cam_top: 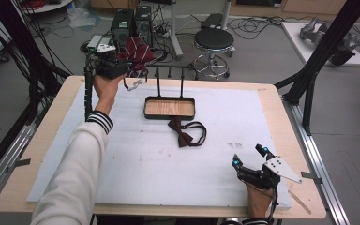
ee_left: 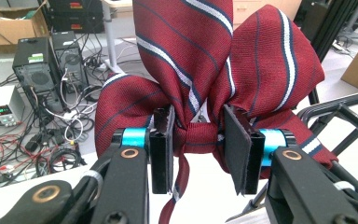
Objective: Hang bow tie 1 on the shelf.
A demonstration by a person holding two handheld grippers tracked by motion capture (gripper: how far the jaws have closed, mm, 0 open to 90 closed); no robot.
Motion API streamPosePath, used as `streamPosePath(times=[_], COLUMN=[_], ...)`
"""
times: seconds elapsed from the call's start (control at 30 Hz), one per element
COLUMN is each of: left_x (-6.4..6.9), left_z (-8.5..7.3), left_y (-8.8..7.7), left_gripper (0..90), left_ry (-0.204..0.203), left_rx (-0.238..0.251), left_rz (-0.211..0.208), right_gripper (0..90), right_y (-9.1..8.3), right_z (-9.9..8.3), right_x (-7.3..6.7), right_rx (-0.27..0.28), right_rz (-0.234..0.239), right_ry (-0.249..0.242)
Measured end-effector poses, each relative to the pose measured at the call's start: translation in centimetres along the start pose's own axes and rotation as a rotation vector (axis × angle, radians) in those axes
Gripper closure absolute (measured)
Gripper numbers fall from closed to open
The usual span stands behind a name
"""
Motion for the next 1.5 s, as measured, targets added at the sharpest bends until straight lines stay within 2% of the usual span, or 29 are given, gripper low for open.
streamPosePath(times=[0.3,0.47,0.6,0.63,0.7,0.93,1.13,1.27,1.3,1.4,1.43,1.47,1.5], left_x=[-0.6,-0.9,-0.9,-0.7,-0.7,-0.8,-0.9,-1.0,-1.0,-1.1,-1.2,-1.2,-1.1], left_z=[-1.3,-2.0,-2.3,-2.4,-2.5,-2.5,-2.4,-2.4,-2.4,-2.3,-2.2,-2.2,-2.1], left_y=[0.3,0.2,0.3,0.4,0.4,0.3,0.1,0.0,-0.1,-0.2,-0.4,-0.4,-0.7], left_gripper=[65.0,64.9,64.8,64.8,64.6,63.8,59.4,47.8,43.7,32.4,27.8,25.2,23.4], left_ry=[0.005,0.03,0.04,0.059,0.063,0.052,0.047,0.045,0.033,0.037,0.044,0.044,0.051], left_rx=[-0.037,-0.072,-0.091,-0.105,-0.107,-0.11,-0.108,-0.105,-0.096,-0.086,-0.071,-0.071,-0.055], left_rz=[0.037,0.058,0.051,0.053,0.054,0.05,0.048,0.034,0.025,0.015,-0.002,-0.002,-0.037], right_gripper=[4.4,4.4,4.4,4.4,4.4,4.4,4.4,4.4,4.4,4.4,4.4,4.4,4.4], right_y=[0.0,0.0,0.0,0.0,0.0,0.0,0.0,0.0,0.0,0.0,0.0,0.0,0.0], right_z=[0.0,0.0,0.0,0.0,0.0,0.0,0.0,0.0,0.0,0.0,0.0,0.0,0.0], right_x=[0.0,0.0,0.0,0.0,0.0,0.0,0.0,0.0,0.0,0.0,0.0,0.0,0.0], right_rx=[-0.001,-0.005,-0.006,-0.006,-0.007,-0.008,-0.008,-0.007,-0.007,-0.005,-0.007,-0.008,-0.007], right_rz=[0.001,0.003,0.002,0.002,0.001,0.0,0.0,-0.001,-0.002,-0.001,-0.002,-0.001,0.0], right_ry=[0.001,0.007,0.006,0.006,0.004,0.005,0.004,0.004,0.004,0.0,0.003,0.004,0.001])
Point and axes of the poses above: each handheld gripper's, and its own axes: y roughly forward along the jaws, z roughly out of its top, x roughly to its right, the point moved 5 cm from there along y, roughly forward along the jaws, and after that the axes turned 10 degrees about -x, right-handed, at the moved point
